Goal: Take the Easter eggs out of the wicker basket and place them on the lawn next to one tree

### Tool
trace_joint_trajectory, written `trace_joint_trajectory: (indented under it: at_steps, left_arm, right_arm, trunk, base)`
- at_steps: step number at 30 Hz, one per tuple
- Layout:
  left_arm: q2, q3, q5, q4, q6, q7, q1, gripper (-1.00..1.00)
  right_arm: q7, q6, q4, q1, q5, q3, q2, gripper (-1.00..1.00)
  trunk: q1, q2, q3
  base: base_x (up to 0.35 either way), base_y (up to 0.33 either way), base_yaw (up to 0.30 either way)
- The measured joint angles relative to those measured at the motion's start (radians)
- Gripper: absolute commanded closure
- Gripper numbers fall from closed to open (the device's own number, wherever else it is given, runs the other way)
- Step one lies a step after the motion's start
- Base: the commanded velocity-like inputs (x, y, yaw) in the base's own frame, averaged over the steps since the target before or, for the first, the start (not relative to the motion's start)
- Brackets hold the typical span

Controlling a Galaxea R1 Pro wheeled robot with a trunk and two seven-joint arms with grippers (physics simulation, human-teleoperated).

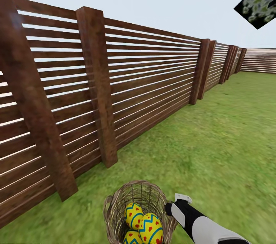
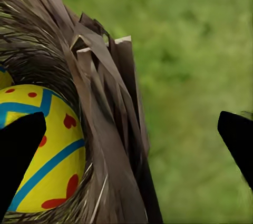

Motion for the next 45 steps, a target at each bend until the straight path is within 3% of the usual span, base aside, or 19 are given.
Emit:
trace_joint_trajectory:
  at_steps: [25, 45]
  left_arm:
    - [0.000, 0.000, 0.000, 0.000, 0.001, 0.000, 0.000, -1.00]
    - [-0.001, 0.000, -0.003, 0.000, 0.002, 0.000, 0.000, -1.00]
  right_arm:
    - [0.000, 0.000, 0.001, 0.000, 0.002, 0.005, 0.000, 1.00]
    - [0.000, -0.001, 0.006, 0.000, 0.002, 0.007, 0.001, 1.00]
  trunk:
    - [0.000, 0.000, 0.000]
    - [-0.077, 0.140, 0.063]
  base:
    - [0.000, 0.000, 0.000]
    - [0.000, 0.000, 0.000]
